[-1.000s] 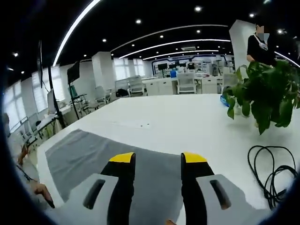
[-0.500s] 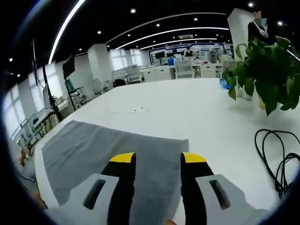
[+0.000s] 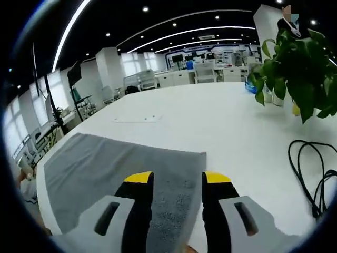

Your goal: Fold the towel on the table until its edges align and the towel forms a compact rectangular stack.

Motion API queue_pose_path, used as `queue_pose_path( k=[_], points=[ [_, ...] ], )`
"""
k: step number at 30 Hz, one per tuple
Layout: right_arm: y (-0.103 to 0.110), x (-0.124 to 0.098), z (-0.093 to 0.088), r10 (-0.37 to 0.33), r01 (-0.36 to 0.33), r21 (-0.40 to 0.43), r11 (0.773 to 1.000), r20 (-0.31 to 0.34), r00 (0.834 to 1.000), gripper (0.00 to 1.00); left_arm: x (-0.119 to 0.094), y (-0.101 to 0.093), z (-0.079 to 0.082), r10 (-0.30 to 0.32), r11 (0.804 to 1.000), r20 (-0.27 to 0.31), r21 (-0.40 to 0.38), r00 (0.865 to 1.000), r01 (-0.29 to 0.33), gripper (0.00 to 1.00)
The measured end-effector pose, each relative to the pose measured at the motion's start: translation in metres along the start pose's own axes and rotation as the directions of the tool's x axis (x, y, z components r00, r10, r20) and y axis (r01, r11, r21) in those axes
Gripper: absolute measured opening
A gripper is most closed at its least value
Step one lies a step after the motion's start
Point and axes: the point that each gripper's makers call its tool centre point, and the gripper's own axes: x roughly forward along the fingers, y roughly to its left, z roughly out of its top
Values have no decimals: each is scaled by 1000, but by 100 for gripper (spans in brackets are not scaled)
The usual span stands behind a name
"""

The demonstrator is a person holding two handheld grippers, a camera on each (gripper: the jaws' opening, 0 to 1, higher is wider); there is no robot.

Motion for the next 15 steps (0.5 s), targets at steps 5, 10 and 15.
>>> queue_pose_path(
  k=[5, 10, 15],
  points=[
    [-12, 1, 5, -35, 34, 40, 999, 29, 999, 36, 1, 4, -1, 34, 999, -1, 20, 999, -34, 19],
    [-15, 10, -5, -39, 38, 71, 997, 11, 999, 35, 1, 3, -1, 39, 998, -4, 50, 999, -39, 17],
    [-14, 20, -8, -36, 36, 64, 997, -1, 999, 34, 3, -2, -2, 22, 996, -6, 85, 1000, -22, 10]
  ],
)
